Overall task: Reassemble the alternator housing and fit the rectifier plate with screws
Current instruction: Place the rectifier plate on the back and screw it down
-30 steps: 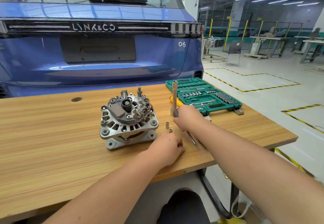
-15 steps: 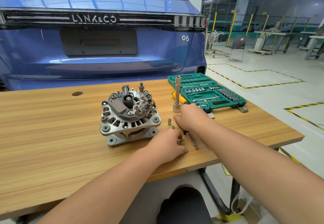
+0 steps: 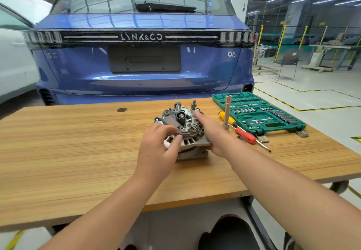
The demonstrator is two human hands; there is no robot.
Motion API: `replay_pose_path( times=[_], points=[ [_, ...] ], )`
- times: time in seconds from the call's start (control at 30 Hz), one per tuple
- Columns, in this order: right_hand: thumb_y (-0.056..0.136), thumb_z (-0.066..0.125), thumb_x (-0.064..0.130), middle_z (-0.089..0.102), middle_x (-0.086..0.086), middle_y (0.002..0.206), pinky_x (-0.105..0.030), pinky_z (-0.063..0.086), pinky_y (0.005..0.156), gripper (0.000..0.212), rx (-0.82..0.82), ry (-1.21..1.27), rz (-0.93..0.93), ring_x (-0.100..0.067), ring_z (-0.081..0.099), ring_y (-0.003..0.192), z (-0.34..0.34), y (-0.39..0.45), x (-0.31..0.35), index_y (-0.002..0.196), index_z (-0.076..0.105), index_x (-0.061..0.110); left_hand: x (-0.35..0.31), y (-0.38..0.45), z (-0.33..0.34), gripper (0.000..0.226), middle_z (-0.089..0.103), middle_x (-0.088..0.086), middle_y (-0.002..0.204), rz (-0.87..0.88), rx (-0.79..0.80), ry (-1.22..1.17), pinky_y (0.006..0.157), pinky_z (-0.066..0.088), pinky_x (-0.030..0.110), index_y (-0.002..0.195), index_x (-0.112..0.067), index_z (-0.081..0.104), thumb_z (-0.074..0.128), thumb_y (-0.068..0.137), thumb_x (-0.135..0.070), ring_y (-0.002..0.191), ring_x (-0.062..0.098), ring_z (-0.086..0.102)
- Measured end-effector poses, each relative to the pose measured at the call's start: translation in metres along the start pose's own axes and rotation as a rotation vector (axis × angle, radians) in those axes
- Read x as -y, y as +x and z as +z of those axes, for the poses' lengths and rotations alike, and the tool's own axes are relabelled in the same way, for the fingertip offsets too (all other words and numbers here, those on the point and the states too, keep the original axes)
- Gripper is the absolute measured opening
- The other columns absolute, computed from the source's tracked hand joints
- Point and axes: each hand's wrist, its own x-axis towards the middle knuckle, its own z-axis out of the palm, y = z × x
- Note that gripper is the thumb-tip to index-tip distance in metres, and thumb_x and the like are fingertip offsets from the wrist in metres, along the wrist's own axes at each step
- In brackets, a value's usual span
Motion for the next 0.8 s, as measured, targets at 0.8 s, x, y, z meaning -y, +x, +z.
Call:
replay_pose_path(
  times=[0.8],
  points=[
    [0.050,0.052,0.103,0.035,0.003,0.162,-0.057,0.021,0.121,0.117,0.107,0.146,0.014,-0.028,0.033,0.147,0.073,0.018,0.006,0.151,0.038,0.045,0.117,0.047,-0.038,0.062,0.071,0.007,0.128,-0.942,0.049,-0.784,0.107,0.048,0.050,0.137,-0.027,0.062,0.046,0.096,-0.070,0.116,0.030,0.069]
  ],
)
